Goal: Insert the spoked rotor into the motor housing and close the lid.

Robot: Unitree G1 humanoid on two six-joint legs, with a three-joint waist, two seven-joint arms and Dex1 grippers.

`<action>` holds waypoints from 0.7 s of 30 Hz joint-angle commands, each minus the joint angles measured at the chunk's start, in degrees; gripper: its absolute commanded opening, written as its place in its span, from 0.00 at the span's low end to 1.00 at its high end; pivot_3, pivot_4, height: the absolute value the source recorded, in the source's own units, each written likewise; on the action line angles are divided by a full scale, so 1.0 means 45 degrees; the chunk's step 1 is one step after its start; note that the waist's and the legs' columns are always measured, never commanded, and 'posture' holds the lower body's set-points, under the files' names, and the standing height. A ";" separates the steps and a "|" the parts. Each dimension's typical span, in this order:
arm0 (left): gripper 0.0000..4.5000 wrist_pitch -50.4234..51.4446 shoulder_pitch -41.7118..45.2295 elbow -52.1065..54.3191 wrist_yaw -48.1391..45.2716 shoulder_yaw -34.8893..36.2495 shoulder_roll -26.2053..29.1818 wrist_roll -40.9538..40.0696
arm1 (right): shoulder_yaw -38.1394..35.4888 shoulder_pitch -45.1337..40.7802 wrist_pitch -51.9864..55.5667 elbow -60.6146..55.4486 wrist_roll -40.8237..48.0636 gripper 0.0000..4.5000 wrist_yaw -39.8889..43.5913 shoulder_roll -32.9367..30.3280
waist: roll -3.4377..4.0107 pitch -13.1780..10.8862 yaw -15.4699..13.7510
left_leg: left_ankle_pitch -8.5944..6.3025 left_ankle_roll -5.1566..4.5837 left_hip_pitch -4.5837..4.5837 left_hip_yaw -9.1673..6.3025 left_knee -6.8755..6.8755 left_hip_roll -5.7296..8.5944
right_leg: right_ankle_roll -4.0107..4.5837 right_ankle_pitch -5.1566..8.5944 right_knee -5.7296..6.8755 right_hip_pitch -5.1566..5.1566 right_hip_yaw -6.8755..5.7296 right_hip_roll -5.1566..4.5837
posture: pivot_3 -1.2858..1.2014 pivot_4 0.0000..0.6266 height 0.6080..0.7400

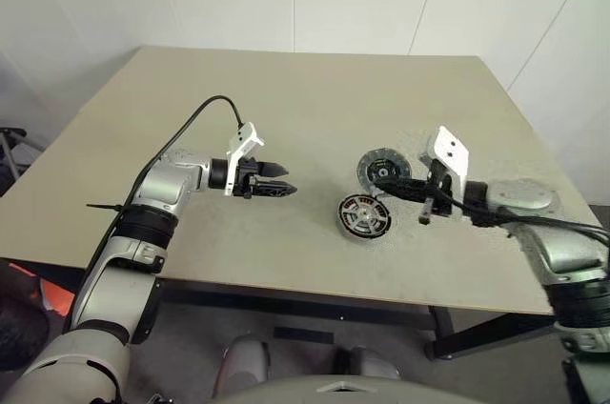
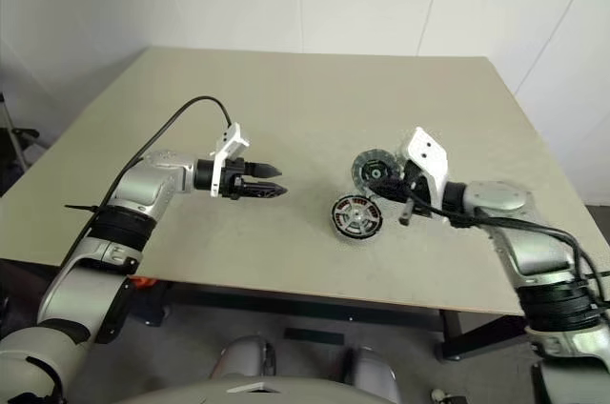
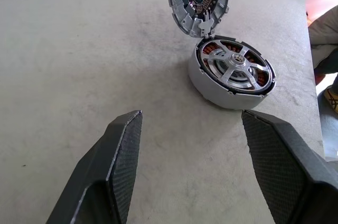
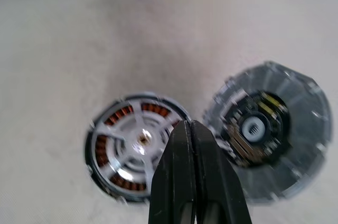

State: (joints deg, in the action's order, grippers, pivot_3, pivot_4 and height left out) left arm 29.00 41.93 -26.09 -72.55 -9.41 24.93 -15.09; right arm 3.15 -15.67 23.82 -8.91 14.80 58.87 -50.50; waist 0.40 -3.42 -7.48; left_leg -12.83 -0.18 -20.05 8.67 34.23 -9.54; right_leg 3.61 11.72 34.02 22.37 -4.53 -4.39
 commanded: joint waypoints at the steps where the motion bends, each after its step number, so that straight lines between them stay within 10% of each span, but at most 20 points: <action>1: 0.71 -0.0560 0.0229 0.0269 -0.0270 0.0094 0.0183 -0.0026 | 0.0630 -0.0607 -0.1761 -0.0755 -0.1419 0.01 0.1290 -0.1485 | -0.0001 -0.0002 0.0026 | -0.0003 0.0002 0.0003 0.0002 -0.0002 -0.0002 | -0.0001 0.0000 -0.0003 -0.0006 0.0000 0.0001 | 0.52 0.00 1.00; 10: 0.71 -0.2533 0.0283 -0.0001 -0.0481 -0.0368 0.0172 0.0706 | 0.3169 -0.3668 -1.1099 0.2055 -0.5562 0.01 0.3081 -0.2842 | -0.0007 -0.0011 0.0071 | -0.0005 0.0013 0.0021 0.0005 0.0015 -0.0020 | -0.0046 0.0028 0.0057 0.0006 0.0001 0.0013 | 0.52 0.00 1.00; 17: 0.71 -0.3189 -0.0437 0.1199 -0.0881 -0.0407 0.0620 0.0642 | 0.4322 -0.4395 -1.4058 0.3658 -0.6622 0.01 0.3258 -0.2195 | -0.0009 -0.0012 0.0142 | -0.0006 -0.0023 -0.0031 0.0010 0.0067 -0.0023 | 0.0048 0.0028 0.0164 0.0093 0.0010 0.0003 | 0.52 0.00 1.00; 21: 0.71 -0.3334 -0.0924 0.2345 -0.1152 -0.0472 0.0872 0.0491 | 0.4573 -0.4900 -1.4402 0.4321 -0.6729 0.21 0.3486 -0.1825 | -0.0008 -0.0014 0.0334 | 0.0005 -0.0005 -0.0021 0.0012 0.0073 -0.0032 | 0.0060 0.0029 0.0200 0.0103 0.0010 0.0009 | 0.52 0.00 1.00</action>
State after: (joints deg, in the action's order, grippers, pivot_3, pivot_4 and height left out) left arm 14.78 37.43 -18.75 -77.15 -12.40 27.96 -11.55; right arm 23.89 -35.98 -39.83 9.88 -15.68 73.96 -58.69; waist 0.37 -3.49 -5.98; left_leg -12.80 -0.19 -20.13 8.71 34.57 -9.69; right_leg 3.88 11.85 34.92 22.79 -4.49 -4.35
